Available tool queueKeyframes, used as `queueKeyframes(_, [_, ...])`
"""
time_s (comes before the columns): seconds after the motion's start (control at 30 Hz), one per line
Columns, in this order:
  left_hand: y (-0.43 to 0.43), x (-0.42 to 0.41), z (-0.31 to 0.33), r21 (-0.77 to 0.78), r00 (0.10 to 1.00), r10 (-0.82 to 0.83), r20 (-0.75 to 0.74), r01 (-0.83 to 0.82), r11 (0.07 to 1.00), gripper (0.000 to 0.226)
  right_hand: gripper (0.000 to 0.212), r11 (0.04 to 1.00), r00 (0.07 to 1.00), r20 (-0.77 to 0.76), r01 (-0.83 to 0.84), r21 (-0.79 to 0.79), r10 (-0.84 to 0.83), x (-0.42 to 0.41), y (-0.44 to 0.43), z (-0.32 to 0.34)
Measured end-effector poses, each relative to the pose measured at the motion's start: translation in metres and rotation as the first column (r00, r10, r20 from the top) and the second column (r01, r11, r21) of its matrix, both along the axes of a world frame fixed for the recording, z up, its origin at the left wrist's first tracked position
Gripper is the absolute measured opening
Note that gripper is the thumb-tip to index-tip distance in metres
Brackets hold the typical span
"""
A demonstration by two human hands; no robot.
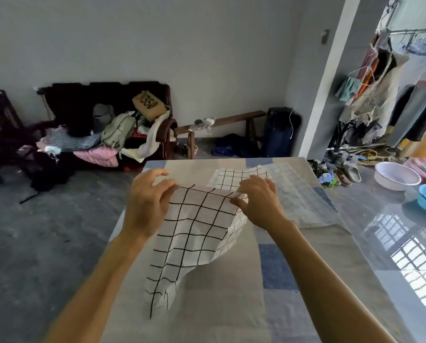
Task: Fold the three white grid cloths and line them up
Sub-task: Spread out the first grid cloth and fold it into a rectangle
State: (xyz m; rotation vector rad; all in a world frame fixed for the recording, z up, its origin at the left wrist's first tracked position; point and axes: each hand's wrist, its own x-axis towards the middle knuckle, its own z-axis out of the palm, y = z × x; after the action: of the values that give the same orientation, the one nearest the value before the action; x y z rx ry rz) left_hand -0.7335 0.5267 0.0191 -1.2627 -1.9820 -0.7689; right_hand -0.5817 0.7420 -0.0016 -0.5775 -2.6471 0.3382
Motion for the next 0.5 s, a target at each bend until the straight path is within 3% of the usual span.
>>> queueKeyframes(0.5, [-0.025, -0.047, -0.022, 0.007, 0.974, 0.192, 0.119, -0.194, 0.981, 0.014, 0.019, 0.982, 0.982, -0.004, 0.187, 0.033, -0.187, -0.003, 0.041, -0.010])
